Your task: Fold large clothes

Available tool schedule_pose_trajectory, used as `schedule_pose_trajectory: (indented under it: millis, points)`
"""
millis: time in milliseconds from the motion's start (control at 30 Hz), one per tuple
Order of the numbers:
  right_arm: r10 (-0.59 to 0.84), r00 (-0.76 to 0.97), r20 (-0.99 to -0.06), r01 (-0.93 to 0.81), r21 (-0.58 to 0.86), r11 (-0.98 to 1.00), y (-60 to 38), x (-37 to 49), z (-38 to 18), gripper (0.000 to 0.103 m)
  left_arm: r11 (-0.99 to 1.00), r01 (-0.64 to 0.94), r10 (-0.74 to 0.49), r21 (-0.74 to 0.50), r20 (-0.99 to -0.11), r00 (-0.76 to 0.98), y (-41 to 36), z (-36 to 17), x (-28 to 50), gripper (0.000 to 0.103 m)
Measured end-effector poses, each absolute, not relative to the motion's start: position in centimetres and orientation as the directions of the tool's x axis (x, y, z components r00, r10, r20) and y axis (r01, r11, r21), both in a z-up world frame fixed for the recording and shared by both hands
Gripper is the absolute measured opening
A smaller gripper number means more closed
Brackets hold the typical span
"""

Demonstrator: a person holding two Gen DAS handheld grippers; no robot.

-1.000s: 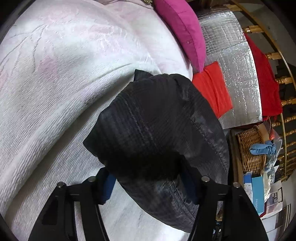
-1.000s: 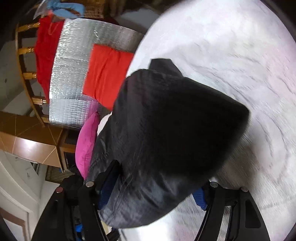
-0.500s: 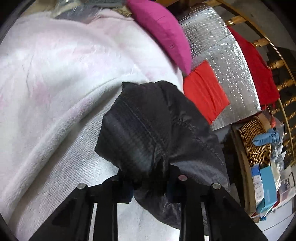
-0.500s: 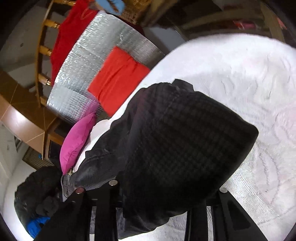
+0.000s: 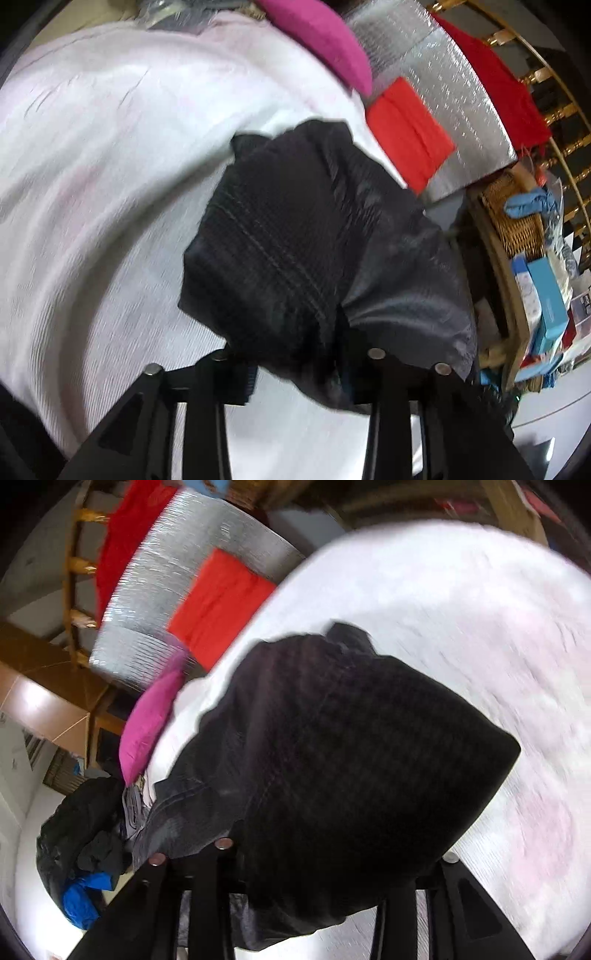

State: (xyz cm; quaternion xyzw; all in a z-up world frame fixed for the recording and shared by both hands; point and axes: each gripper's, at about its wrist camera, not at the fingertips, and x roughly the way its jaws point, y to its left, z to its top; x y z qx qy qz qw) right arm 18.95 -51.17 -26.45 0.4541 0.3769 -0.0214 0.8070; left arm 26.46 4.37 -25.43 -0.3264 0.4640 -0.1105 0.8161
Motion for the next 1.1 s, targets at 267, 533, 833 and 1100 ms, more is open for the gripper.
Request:
schedule_pose_trajectory:
  millis: [267,533,833,1100]
  points:
    - [0.379,0.561,-0.736,0.381,0.636,0.671,-50.5,15.5,-24.5,0.075,0.843,0.063,-0.514,-0.534,-0.766,0.386,3.5,-20.6,23.3,0.051]
    - [0.358,0.59,-0.724,0.14,0.528,0.837,-47.1,16.5,-16.2,0.075,0.904,0.139,-0.402,-0.404,-0.694,0.597,-0.2,-13.3,31.8,0.084]
    - [0.279,0.606,-0.745,-0.02,0.337,0.941,-39.8,32.1,-16.1,0.075,0.934,0.18,-0.357,-0.309,-0.821,0.445,-5.1,-22.5,38.5,0.044]
    - [0.197,0.468,-0.862,0.005,0.226,0.974,-38.1,41.0,-22.1,0.075,0.912,0.245,-0.409,-0.33,-0.785,0.466,-5.1,-22.2,39.5,0.01]
